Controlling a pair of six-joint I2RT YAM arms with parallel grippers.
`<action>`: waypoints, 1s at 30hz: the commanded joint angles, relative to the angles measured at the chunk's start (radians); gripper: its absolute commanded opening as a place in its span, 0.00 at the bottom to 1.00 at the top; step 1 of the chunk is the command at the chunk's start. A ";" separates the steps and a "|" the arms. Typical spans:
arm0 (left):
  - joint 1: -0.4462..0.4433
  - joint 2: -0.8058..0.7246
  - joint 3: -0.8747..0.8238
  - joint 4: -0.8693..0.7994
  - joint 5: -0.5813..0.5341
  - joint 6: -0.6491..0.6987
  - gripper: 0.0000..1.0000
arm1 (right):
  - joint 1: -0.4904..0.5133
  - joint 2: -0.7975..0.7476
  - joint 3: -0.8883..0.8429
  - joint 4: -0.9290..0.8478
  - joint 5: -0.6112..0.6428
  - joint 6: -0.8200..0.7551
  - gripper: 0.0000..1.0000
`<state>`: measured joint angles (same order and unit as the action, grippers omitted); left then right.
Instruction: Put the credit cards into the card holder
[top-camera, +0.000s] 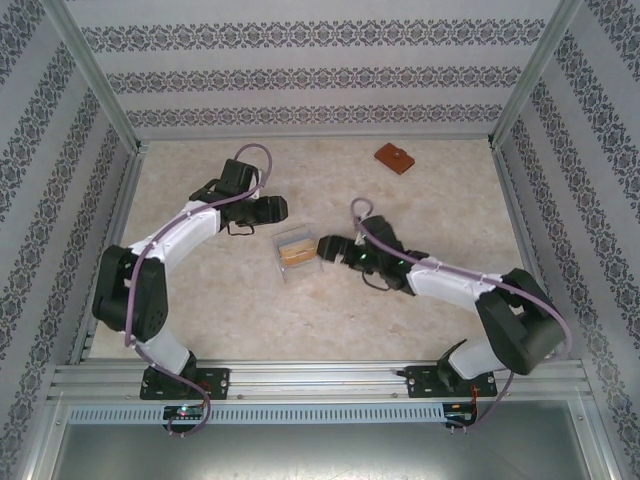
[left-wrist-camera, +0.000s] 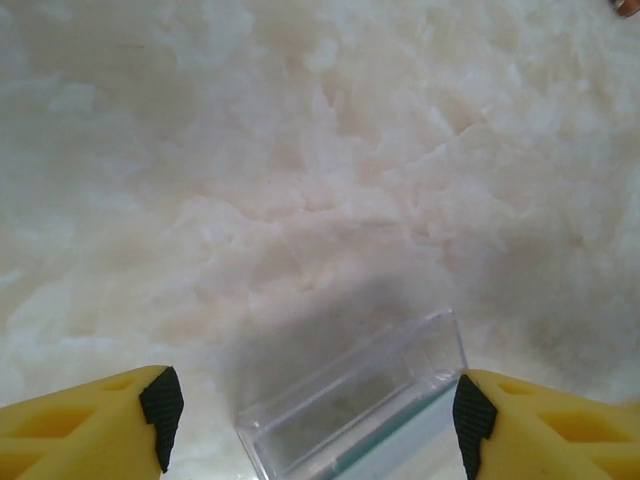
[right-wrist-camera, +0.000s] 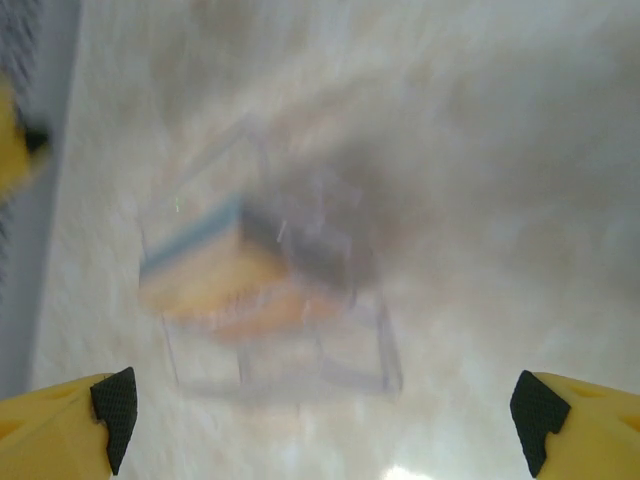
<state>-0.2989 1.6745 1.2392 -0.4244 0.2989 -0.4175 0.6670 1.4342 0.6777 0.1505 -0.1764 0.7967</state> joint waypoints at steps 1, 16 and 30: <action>0.025 0.059 0.071 -0.083 0.075 0.092 0.75 | 0.176 -0.047 -0.012 -0.194 0.277 -0.203 0.97; 0.069 0.140 0.099 -0.085 0.267 0.083 0.88 | 0.337 0.326 0.263 -0.105 0.352 -0.422 0.37; 0.172 0.040 -0.095 0.090 0.282 -0.075 0.93 | -0.001 0.446 0.357 -0.058 0.274 -0.453 0.33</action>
<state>-0.1299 1.7596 1.1576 -0.4149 0.5552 -0.4442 0.7284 1.8618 1.0016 0.0578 0.1379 0.3336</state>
